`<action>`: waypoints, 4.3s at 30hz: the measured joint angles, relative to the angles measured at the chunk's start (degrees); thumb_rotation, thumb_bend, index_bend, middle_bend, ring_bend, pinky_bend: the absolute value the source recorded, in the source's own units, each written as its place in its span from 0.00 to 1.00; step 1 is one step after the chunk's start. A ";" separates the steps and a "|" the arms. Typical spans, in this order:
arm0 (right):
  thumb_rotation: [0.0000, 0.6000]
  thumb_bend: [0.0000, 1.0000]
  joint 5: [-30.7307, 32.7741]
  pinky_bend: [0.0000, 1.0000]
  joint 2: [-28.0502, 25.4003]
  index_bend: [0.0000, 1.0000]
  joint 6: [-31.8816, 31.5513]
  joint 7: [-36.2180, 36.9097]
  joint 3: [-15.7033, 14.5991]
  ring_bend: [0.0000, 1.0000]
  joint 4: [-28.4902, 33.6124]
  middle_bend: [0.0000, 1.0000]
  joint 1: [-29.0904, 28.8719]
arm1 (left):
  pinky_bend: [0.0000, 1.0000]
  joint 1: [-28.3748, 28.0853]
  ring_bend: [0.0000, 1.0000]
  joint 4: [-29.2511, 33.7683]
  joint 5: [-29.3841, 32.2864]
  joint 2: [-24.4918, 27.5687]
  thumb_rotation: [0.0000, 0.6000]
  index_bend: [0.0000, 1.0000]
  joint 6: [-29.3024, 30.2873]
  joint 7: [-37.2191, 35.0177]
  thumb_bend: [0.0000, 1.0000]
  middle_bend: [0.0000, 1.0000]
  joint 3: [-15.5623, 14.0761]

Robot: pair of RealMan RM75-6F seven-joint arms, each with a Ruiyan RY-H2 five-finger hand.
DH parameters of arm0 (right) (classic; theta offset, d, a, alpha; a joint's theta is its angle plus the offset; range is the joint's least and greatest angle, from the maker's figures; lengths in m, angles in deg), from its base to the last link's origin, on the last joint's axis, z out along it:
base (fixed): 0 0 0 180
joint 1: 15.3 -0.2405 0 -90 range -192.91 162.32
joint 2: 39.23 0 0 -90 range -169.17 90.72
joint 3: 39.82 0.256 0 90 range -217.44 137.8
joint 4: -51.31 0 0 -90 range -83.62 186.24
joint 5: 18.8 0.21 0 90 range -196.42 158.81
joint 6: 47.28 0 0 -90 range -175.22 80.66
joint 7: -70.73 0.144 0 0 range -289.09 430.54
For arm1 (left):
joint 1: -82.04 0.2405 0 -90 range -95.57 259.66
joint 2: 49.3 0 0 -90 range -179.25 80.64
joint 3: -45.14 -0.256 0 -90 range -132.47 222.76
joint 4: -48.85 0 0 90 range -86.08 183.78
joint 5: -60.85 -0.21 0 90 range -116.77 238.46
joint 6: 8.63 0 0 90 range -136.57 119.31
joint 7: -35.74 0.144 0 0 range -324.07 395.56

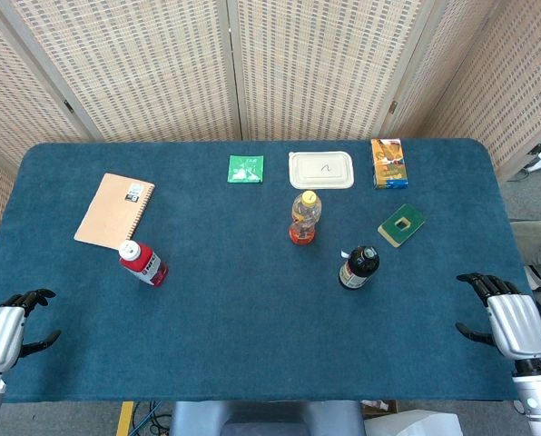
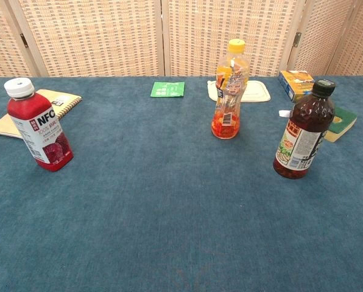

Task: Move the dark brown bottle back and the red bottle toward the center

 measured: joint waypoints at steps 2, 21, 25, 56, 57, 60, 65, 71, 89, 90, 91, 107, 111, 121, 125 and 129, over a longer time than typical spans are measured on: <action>1.00 0.02 0.00 0.37 0.13 0.27 0.00 -0.02 0.00 0.27 -0.10 0.29 0.00 | 0.62 -0.04 0.44 0.04 -0.10 0.01 1.00 0.36 0.00 -0.06 0.11 0.45 -0.02; 1.00 0.00 2.98 0.37 4.39 0.24 4.43 7.54 4.56 0.24 0.05 0.27 -4.95 | 0.62 -0.26 0.44 0.47 -0.93 0.20 1.00 0.36 -0.10 -0.92 0.11 0.45 -0.36; 1.00 0.00 3.56 0.37 5.34 0.20 7.41 9.09 5.69 0.24 0.95 0.27 -7.56 | 0.62 -0.14 0.44 0.48 -0.87 0.48 1.00 0.36 0.04 -1.47 0.11 0.45 -0.36; 1.00 0.00 8.74 0.33 16.32 0.20 16.09 11.61 7.93 0.19 -6.40 0.22 -16.01 | 0.62 0.36 0.44 1.40 -0.12 2.04 1.00 0.36 -0.07 -4.24 0.11 0.45 -0.40; 1.00 0.00 8.87 0.33 16.65 0.20 16.29 11.63 7.98 0.19 -6.73 0.22 -16.23 | 0.62 0.37 0.44 1.40 -0.09 2.06 1.00 0.36 -0.07 -4.26 0.11 0.45 -0.38; 1.00 0.00 9.28 0.33 17.59 0.20 16.98 11.76 8.16 0.19 -7.54 0.22 -16.95 | 0.62 0.38 0.44 1.41 0.01 2.15 1.00 0.36 -0.06 -4.43 0.11 0.45 -0.32; 1.00 0.00 9.72 0.33 18.63 0.20 17.87 12.13 8.32 0.19 -8.53 0.22 -17.86 | 0.62 0.42 0.44 1.48 0.13 2.32 1.00 0.36 -0.02 -4.69 0.11 0.45 -0.24; 1.00 0.00 9.84 0.33 19.41 0.20 18.32 12.36 8.17 0.19 -9.43 0.22 -18.43 | 0.62 0.44 0.44 1.54 0.14 2.41 1.00 0.36 -0.03 -4.73 0.11 0.45 -0.24; 1.00 0.00 9.88 0.38 24.02 0.29 16.96 12.55 8.53 0.26 -14.18 0.35 -19.64 | 0.62 0.47 0.44 1.91 0.47 2.75 1.00 0.36 -0.28 -5.03 0.11 0.45 -0.20; 1.00 0.01 9.90 0.40 24.30 0.30 16.71 12.55 8.62 0.27 -14.46 0.36 -19.63 | 0.62 0.48 0.44 1.95 0.46 2.77 1.00 0.36 -0.28 -5.04 0.11 0.45 -0.20; 1.00 0.02 9.93 0.41 24.56 0.32 16.48 12.56 8.71 0.29 -14.73 0.38 -19.63 | 0.62 0.48 0.44 1.99 0.46 2.81 1.00 0.36 -0.28 -5.05 0.11 0.45 -0.20; 1.00 0.14 11.01 0.59 27.83 0.50 14.97 12.20 9.81 0.45 -18.49 0.52 -19.98 | 0.62 0.45 0.44 2.13 0.85 2.95 1.00 0.36 -0.67 -5.05 0.11 0.45 -0.19; 1.00 0.14 10.85 0.59 28.04 0.50 13.79 12.06 10.26 0.46 -18.78 0.53 -19.90 | 0.62 0.45 0.44 2.09 0.92 2.96 1.00 0.36 -0.74 -4.96 0.11 0.45 -0.21; 1.00 0.14 12.23 0.59 27.05 0.50 14.63 13.12 12.42 0.46 -18.27 0.53 -20.80 | 0.62 0.46 0.44 1.92 1.20 2.97 1.00 0.36 -0.74 -4.54 0.11 0.45 -0.08; 1.00 0.14 13.28 0.59 26.65 0.50 15.43 12.75 13.84 0.46 -18.32 0.53 -21.84 | 0.62 0.49 0.44 1.75 1.38 2.91 1.00 0.36 -0.53 -4.27 0.11 0.45 0.10; 1.00 0.14 14.67 0.59 26.36 0.50 16.67 12.49 15.20 0.46 -18.51 0.53 -22.90 | 0.62 0.54 0.44 1.69 1.51 2.91 1.00 0.36 -0.46 -4.32 0.11 0.45 0.17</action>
